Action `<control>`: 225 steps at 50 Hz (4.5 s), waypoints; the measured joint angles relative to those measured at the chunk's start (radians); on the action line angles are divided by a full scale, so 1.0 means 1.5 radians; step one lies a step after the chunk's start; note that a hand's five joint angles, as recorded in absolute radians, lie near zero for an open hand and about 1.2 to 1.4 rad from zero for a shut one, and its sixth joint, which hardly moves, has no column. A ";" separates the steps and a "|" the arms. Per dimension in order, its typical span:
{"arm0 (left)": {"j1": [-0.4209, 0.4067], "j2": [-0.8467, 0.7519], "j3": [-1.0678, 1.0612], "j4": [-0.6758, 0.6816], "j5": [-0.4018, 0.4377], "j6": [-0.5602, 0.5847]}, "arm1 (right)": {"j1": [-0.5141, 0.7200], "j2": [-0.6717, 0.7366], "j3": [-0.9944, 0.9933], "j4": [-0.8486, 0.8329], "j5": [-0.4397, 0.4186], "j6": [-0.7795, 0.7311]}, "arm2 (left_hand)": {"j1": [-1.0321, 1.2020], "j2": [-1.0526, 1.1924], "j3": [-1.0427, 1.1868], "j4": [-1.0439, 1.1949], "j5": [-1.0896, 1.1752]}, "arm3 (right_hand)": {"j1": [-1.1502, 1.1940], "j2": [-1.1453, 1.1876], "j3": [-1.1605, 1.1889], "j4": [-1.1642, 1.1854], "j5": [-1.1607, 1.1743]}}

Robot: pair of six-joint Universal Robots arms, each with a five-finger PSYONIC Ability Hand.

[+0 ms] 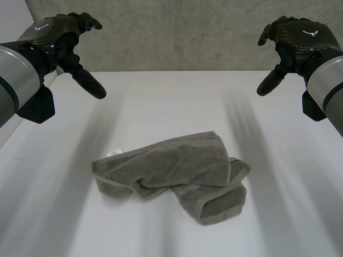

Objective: Fold the towel.

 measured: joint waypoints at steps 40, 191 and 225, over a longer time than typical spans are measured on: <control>-0.057 -0.042 -0.358 0.078 0.032 0.421 | 0.068 0.050 0.344 -0.005 -0.335 -0.396 | 0.103 0.109 0.118 0.104 0.136 | 0.046 0.031 0.035 0.026 0.046; 0.029 0.005 -0.249 0.423 0.060 0.194 | 0.051 0.378 -0.409 0.051 -0.228 -0.106 | 0.751 0.806 0.865 0.831 0.839 | 0.676 0.724 0.724 0.722 0.708; 0.031 -0.144 -0.353 0.493 0.093 0.285 | 0.051 0.302 -0.007 -0.122 -0.252 -0.309 | 0.751 0.814 0.866 0.831 0.839 | 0.676 0.726 0.727 0.722 0.709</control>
